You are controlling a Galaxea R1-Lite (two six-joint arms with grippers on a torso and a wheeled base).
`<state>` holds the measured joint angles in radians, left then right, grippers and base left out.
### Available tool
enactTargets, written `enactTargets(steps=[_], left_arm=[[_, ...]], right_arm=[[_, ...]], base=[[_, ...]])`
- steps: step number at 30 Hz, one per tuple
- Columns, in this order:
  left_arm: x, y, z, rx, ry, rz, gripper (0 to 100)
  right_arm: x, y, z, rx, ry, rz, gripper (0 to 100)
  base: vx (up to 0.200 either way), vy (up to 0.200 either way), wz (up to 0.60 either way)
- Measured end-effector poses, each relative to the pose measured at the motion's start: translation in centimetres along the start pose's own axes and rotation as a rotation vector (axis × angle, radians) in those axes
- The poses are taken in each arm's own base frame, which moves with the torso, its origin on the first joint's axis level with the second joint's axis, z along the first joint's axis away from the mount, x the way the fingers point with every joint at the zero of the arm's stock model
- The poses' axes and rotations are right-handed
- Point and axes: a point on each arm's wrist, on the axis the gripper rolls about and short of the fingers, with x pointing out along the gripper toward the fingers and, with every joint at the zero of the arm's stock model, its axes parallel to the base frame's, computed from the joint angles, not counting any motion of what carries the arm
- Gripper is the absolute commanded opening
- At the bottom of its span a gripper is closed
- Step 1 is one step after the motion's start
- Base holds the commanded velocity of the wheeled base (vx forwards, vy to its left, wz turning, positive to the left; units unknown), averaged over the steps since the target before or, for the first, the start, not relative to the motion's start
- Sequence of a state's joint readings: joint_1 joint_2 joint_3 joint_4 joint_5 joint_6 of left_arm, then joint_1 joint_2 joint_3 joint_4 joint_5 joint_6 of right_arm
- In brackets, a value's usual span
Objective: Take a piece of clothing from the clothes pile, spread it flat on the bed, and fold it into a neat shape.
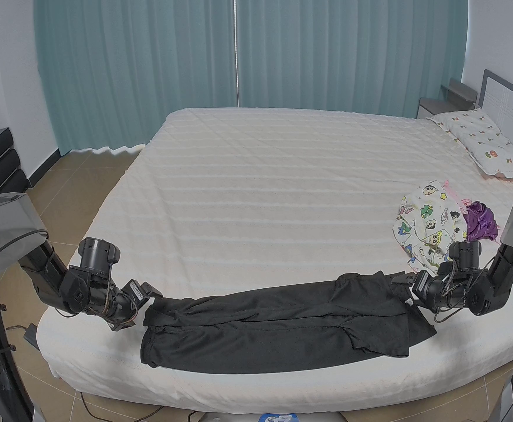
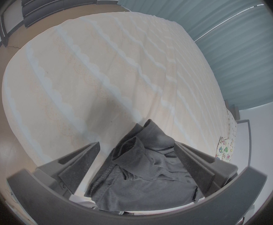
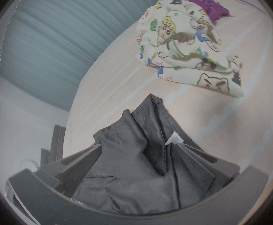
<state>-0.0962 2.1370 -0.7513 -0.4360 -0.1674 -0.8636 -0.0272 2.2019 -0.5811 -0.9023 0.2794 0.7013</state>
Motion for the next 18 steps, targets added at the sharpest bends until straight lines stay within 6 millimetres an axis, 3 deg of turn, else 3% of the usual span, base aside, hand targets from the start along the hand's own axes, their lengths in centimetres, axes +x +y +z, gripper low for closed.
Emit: enactTargets(steps=[9,10,18], left_arm=[[0.5,-0.8,-0.7,-0.028,-0.048,0.041,100],[0.6,-0.8,-0.7,-0.027,-0.052,0.047,0],[2.0,-0.8,-0.9,-0.017,-0.076,0.096,0]], right_arm=[[-1.7,1.1,-3.0,0.150,-0.085,-0.040,100],[-1.7,1.2,-3.3,0.151,-0.082,-0.041,100],[-2.3,1.7,-4.6,0.151,-0.067,-0.056,100]], base=[[0.000,0.000,0.00],[0.000,0.000,0.00],[0.000,0.000,0.00]])
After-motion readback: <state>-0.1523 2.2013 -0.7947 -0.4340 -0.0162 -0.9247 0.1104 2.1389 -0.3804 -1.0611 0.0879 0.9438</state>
